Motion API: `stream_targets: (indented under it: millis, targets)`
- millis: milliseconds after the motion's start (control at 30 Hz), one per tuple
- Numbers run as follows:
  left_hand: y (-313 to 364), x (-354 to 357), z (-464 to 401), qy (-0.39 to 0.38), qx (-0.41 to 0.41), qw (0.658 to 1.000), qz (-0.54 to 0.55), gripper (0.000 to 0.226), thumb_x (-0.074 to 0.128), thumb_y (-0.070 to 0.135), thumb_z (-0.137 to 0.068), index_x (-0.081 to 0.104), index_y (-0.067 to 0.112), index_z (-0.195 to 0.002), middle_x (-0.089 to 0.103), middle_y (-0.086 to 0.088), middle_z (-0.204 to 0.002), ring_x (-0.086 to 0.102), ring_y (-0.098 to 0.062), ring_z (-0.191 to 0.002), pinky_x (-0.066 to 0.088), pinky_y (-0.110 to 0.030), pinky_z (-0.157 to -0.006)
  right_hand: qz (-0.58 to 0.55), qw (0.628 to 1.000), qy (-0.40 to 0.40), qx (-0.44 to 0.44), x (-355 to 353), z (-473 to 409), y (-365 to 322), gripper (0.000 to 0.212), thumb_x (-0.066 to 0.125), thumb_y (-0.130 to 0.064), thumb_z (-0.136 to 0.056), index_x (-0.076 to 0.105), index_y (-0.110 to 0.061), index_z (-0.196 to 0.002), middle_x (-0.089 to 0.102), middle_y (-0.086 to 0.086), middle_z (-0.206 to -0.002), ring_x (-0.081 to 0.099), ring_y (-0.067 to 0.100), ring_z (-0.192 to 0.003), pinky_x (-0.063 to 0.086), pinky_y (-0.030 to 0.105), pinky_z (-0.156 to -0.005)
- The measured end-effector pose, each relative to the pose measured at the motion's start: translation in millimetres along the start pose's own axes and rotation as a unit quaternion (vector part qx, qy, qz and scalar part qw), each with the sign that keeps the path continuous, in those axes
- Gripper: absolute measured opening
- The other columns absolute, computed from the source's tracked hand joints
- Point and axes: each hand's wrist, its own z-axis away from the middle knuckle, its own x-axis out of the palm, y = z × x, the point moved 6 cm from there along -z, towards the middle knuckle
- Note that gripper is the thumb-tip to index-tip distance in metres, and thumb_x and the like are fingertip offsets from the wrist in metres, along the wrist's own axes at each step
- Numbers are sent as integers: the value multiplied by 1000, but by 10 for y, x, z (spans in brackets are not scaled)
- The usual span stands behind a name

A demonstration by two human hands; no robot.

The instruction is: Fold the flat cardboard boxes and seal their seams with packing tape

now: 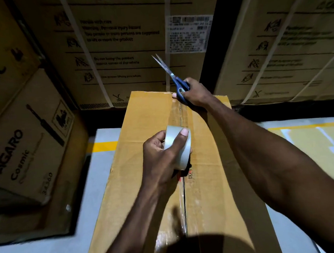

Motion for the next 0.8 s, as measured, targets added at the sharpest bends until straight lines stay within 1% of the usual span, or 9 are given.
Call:
stream_targets:
  millis: [100,200,267,333,433,500,567,667,800]
  targets:
    - [-13,-25,64,-6,-10,1000,-11,38,70,20,-91,61,-16,-93,61,-22,-68,58,-21,-47,46,-27,-43,97,992,83,-18,-45,174,-67,52,71,-48,-88,51,-18,-126,61,0,-104,58,22,-90,42,34,-73]
    - [-30,-20,119,-8,-16,999,-38,41,70,28,-92,62,-11,-80,61,-23,-65,59,-23,-45,40,-22,-38,162,969,141,-121,12,380,-246,35,69,-23,-91,51,-17,-120,66,6,-104,62,29,-91,34,32,-65]
    - [-21,-22,105,-15,-13,998,-54,38,71,33,-91,63,-1,-74,62,-20,-61,61,-29,-50,45,-27,-41,94,981,96,-141,108,456,-260,29,70,-17,-88,56,-20,-113,68,2,-105,64,25,-94,38,32,-67]
    - [-39,-25,78,-28,-18,997,-63,38,74,37,-89,65,4,-72,62,-17,-61,62,-33,-57,54,-46,-50,-38,995,18,-95,189,516,-176,32,79,-28,-81,59,-25,-106,71,-1,-105,69,21,-94,53,39,-73]
    - [-58,14,84,-37,-20,996,-72,39,79,46,-81,68,11,-69,64,-15,-66,65,-33,-60,53,-73,-63,-266,961,-79,-13,251,642,-15,47,88,-30,-73,60,-18,-109,67,16,-119,70,34,-106,60,53,-85]
    - [-28,73,111,-33,-14,995,-90,42,78,50,-79,68,11,-71,65,-16,-65,65,-34,-57,52,-72,-57,-299,949,-97,-14,229,715,-9,44,85,-23,-79,57,-12,-112,64,19,-121,69,34,-109,58,55,-90]
    - [15,133,160,-24,-18,994,-101,41,76,50,-82,66,11,-72,66,-16,-62,64,-36,-55,52,-71,-53,-306,946,-106,-9,202,726,7,33,78,-14,-86,55,-11,-110,65,12,-108,72,26,-97,58,52,-91]
    - [24,140,241,-1,-54,996,-70,35,74,43,-88,66,11,-76,65,-14,-61,58,-35,-59,48,-76,-58,-270,955,-124,5,159,699,2,40,81,-16,-83,57,-12,-115,67,9,-112,73,23,-98,59,51,-91]
    - [13,130,324,-13,-78,995,-67,27,72,31,-91,65,6,-86,64,-16,-67,61,-26,-52,55,-66,-64,-29,996,-80,-30,107,711,-90,58,88,-49,-68,59,-25,-113,70,-2,-106,68,22,-97,57,49,-86]
